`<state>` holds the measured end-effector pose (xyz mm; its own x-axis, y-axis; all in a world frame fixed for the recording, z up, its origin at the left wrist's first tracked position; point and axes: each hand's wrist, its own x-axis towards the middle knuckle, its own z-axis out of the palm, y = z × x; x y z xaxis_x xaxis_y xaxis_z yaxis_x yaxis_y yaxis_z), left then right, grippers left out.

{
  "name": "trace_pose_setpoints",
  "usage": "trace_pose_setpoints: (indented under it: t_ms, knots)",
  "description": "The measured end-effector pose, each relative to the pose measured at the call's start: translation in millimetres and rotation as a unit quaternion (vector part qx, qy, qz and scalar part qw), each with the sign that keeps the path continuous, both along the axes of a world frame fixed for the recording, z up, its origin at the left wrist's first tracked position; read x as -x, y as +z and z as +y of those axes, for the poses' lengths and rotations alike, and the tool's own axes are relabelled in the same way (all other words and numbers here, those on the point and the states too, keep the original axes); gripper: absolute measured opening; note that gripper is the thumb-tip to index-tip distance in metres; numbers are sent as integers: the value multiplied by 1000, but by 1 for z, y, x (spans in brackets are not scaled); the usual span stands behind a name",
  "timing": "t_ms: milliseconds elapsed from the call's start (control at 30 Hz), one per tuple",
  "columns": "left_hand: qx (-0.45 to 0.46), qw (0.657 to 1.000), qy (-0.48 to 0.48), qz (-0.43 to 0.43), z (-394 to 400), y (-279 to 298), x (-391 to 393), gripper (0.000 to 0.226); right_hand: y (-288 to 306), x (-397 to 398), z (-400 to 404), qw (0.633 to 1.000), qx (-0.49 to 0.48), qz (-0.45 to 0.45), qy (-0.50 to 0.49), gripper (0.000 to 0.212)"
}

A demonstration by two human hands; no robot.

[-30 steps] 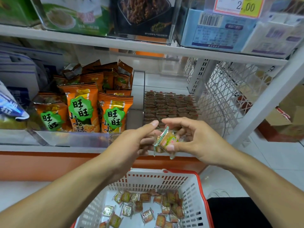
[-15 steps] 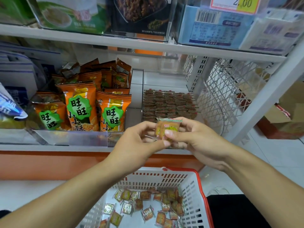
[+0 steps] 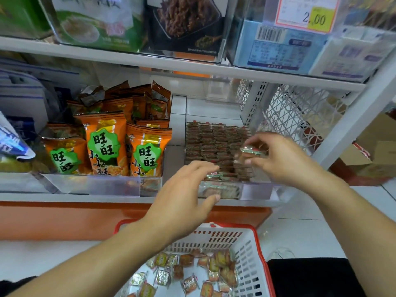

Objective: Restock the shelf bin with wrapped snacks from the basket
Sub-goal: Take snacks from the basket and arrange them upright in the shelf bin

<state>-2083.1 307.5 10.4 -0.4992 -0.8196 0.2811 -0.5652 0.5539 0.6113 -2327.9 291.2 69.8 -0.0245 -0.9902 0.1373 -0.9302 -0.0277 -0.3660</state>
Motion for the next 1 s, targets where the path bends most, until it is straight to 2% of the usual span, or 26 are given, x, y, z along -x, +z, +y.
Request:
trace_pose_setpoints:
  t_ms: [33,100,167,233,300,533,767,1000]
  knots:
    - [28,999,-16,-34,0,-2,1,64,5,8,-9,992,3,123,-29,31]
    - [48,994,-45,-92,-1,-7,5,77,5,18,-28,945,-9,323,-56,27]
    - [41,987,-63,-140,-1,-14,7,91,-2,18,-47,911,-80,401,-55,25]
    - [54,978,-79,-187,-1,-19,10,98,-12,16,-62,889,-154,430,-34,22]
    - [72,968,-81,-227,-1,-24,12,101,-22,18,-72,862,-177,475,-1,24]
    - [83,963,-79,-243,-1,-32,15,100,-57,27,-77,786,-219,578,14,60]
    - [76,966,-75,-236,-1,-33,17,98,-57,25,-100,742,-255,619,-27,82]
    - [70,966,-83,-236,-3,-32,16,97,-60,29,-101,736,-261,624,-25,89]
